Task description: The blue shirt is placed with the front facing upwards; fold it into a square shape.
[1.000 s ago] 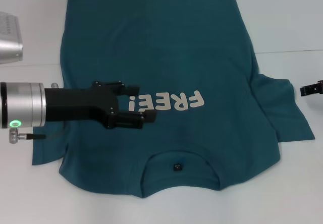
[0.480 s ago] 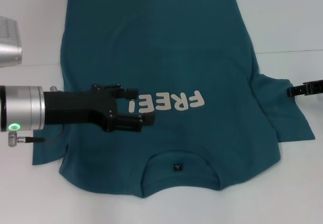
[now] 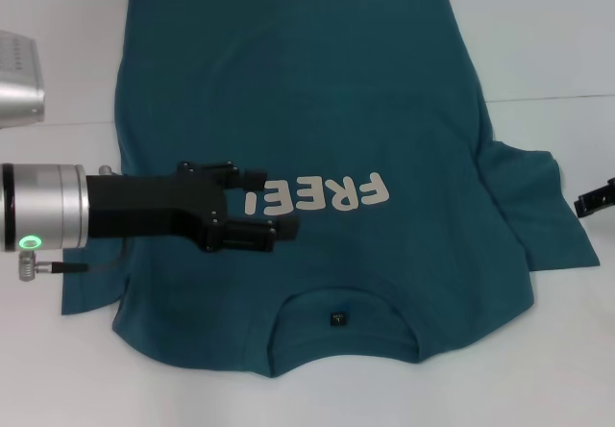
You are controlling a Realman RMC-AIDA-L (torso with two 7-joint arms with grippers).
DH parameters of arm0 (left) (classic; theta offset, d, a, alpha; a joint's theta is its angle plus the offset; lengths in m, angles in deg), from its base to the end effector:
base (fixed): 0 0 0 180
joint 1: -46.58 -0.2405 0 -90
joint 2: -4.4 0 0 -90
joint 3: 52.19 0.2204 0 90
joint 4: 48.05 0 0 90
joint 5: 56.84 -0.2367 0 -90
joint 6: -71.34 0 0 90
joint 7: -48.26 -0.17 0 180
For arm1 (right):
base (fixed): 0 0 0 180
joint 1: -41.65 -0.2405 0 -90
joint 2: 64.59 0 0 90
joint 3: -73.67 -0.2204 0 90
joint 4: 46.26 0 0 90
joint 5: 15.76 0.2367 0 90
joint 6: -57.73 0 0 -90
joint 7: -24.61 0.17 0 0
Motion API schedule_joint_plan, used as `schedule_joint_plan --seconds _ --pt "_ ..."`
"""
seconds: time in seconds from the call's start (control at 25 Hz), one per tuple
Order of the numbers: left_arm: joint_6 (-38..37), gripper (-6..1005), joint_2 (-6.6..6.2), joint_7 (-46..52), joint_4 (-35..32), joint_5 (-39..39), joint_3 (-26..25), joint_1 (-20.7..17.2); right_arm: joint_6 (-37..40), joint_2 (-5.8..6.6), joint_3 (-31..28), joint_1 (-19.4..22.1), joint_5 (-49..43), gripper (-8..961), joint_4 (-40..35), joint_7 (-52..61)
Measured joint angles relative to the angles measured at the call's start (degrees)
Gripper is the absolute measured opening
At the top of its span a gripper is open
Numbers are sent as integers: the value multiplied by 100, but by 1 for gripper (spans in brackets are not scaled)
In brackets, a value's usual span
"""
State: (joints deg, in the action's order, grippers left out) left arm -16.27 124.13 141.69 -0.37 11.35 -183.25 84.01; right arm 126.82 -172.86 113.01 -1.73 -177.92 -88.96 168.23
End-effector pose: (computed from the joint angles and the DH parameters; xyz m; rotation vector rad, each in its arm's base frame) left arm -0.1601 0.3838 0.0020 -2.8295 -0.5327 -0.6644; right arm 0.3174 0.4307 0.1080 -1.9525 1.4368 -0.2186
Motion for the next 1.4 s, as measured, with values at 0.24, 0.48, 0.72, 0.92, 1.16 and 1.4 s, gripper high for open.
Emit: schedule_joint_plan --seconds 0.24,0.48,0.72,0.92,1.16,1.4 --pt "42 908 6 0 -36 1 -1 1 -149 -140 14 42 -29 855 7 0" --pt "43 908 3 -1 -40 2 2 1 -297 -231 42 42 -34 855 26 -1" --pt "43 908 6 0 -40 2 2 -28 -434 -311 -32 137 34 855 32 -2" --pt "43 908 6 1 -46 2 1 -32 -438 -323 -114 355 378 855 43 -81" --pt "47 908 6 0 -49 -4 2 -31 -410 -110 -167 710 1105 855 47 -229" --pt "52 908 21 -6 -49 -8 7 -23 -401 -14 -204 724 1144 855 175 -244"
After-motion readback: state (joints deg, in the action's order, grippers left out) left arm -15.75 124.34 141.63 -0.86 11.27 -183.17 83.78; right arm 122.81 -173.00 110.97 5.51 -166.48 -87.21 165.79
